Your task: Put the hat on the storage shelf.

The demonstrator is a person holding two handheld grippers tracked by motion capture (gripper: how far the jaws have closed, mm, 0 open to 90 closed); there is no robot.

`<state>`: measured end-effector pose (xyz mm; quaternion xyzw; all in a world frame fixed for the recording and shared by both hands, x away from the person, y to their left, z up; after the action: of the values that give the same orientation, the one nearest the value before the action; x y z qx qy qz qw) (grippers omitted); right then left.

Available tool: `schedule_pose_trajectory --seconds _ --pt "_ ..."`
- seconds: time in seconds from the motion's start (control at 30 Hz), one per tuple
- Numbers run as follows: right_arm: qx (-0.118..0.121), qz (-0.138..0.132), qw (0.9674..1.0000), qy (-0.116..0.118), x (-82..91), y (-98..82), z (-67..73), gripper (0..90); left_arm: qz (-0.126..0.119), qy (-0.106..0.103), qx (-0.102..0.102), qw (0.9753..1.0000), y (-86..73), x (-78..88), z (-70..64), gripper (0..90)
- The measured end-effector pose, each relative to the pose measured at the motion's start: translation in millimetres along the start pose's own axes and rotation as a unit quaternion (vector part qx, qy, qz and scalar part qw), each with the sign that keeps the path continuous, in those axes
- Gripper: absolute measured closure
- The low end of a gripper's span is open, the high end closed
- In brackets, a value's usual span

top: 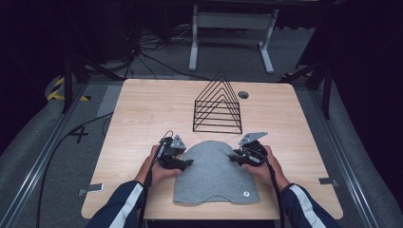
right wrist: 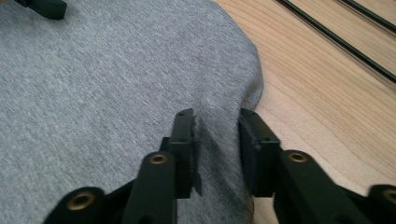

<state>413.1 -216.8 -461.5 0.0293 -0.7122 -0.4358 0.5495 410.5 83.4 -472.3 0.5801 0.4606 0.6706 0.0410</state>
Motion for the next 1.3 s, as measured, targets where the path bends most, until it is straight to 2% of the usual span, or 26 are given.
schedule_pose_trajectory --seconds 0.17,0.23,0.37,0.47,0.57,0.67,0.73,0.83,1.03,1.17,1.23,1.3 --pt "-0.011 -0.002 0.9999 0.013 0.8 -1.2 -0.5 81.9 0.001 -0.01 0.006 0.9999 0.9 0.7 -0.1 64.0" --pt "-0.006 0.003 0.9999 0.011 1.5 -1.1 1.7 83.2 0.001 -0.02 0.011 0.9997 0.0 1.1 0.0 71.6" --pt "0.002 0.005 0.9999 0.013 4.6 -3.2 5.6 83.8 0.004 -0.019 0.002 0.9998 0.5 1.0 -4.8 81.6" --pt "0.01 0.004 0.9998 0.014 7.2 -4.1 6.5 84.1 0.01 -0.013 -0.019 0.9997 2.4 1.9 -9.7 83.1" --pt "0.012 -0.004 0.9998 0.012 11.9 -3.1 7.1 84.3 0.006 -0.014 -0.023 0.9996 3.5 4.7 -12.5 83.7" --pt "0.013 -0.016 0.9997 0.011 19.3 -0.8 7.8 84.6 -0.011 -0.016 -0.027 0.9995 7.7 13.3 -15.5 83.8" --pt "0.016 -0.026 0.9995 0.006 28.4 2.2 9.8 85.0 -0.023 -0.004 -0.033 0.9992 13.2 21.8 -17.7 83.9" --pt "0.025 -0.033 0.9991 -0.001 35.4 5.2 11.6 85.0 -0.028 -0.002 -0.034 0.999 17.1 26.0 -19.4 84.1" --pt "0.046 -0.058 0.997 -0.021 55.7 14.7 14.4 85.1 -0.042 0.014 -0.061 0.9972 26.5 39.0 -26.9 84.3" --pt "0.047 -0.074 0.9957 -0.028 66.0 19.8 13.6 85.1 -0.07 0.011 -0.062 0.9956 41.4 52.5 -27.7 84.4" --pt "0.053 -0.082 0.9946 -0.034 72.8 23.2 12.3 85.1 -0.076 0.014 -0.066 0.9948 48.5 56.1 -28.3 84.4" --pt "0.052 -0.091 0.9938 -0.036 79.4 26.3 10.2 85.0 -0.079 0.017 -0.083 0.9932 58.3 60.9 -29.6 84.5"
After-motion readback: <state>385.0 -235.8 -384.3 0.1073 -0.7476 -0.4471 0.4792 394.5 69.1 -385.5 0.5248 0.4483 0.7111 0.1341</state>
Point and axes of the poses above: each handheld gripper's, and its own axes: x roughly backward along the jaws, y roughly out of its top, z roughly to its left, the point moved 1 cm from there along -x, roughly forward along the jaws, and after that the axes turned 5 degrees about x, right-handed, at the moved point
